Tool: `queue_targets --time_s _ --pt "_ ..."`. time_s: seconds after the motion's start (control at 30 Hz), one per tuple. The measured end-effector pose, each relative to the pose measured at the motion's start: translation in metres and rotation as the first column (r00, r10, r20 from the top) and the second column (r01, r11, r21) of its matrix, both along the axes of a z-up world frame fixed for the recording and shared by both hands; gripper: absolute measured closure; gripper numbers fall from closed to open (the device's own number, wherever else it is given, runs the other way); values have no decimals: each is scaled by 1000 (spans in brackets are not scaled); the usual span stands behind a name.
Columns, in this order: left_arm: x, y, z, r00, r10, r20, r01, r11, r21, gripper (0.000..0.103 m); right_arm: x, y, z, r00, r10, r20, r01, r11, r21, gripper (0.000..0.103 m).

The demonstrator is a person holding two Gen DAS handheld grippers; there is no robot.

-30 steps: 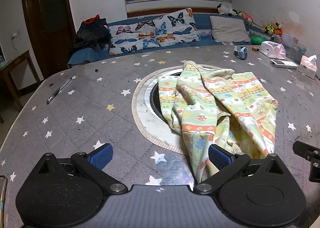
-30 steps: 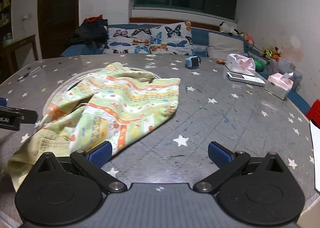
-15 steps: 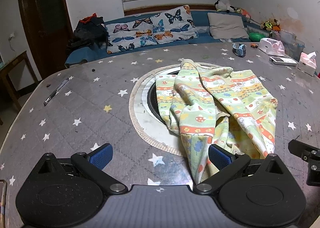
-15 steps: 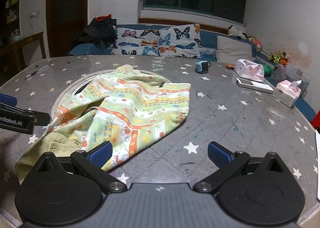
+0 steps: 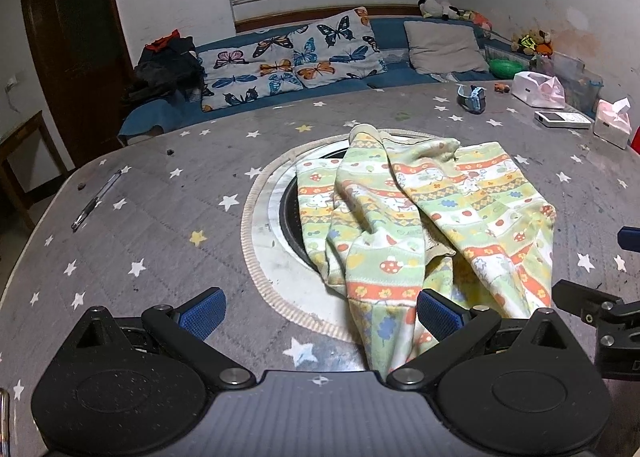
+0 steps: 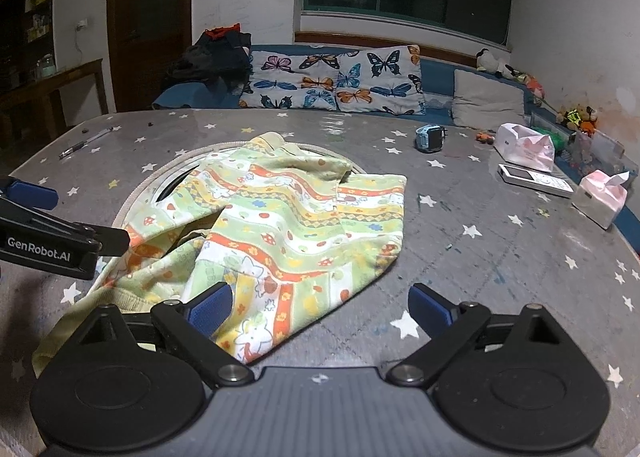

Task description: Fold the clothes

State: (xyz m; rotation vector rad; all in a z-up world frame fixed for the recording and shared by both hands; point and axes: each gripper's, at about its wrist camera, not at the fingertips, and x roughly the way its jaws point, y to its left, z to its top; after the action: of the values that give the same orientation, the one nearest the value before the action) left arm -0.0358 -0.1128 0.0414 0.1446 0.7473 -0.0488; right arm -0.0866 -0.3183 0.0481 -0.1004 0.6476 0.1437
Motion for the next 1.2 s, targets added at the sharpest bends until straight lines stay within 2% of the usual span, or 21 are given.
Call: queue_targets --time_s 0.43,0.63,0.7,0.8,0.97,1.1,1.2 --pt "26 0 5 1000 -14 17 15 1000 -26 2 33 3 3 1000 12 -16 -12 1000 21 14" --pt "52 3 5 1000 -26 7 26 998 -55 15 70 9 5 998 43 -37 -41 997 58 21" --pt "63 5 2 1000 -22 -8 21 998 -66 23 86 13 4 997 61 -47 -57 995 78 25" --pt "79 9 -1 999 -22 -27 19 995 -103 27 110 21 2 994 80 -67 -73 992 103 30" --pt "107 12 -2 999 -31 -28 26 989 -148 27 148 31 -3 992 104 -68 -96 988 121 37" --pt "123 4 -5 995 -93 -28 88 987 -133 27 176 22 -8 995 59 -82 -46 987 153 37" --pt "136 0 -11 995 -92 -36 87 989 -118 27 194 14 -13 996 25 -91 -11 987 160 38"
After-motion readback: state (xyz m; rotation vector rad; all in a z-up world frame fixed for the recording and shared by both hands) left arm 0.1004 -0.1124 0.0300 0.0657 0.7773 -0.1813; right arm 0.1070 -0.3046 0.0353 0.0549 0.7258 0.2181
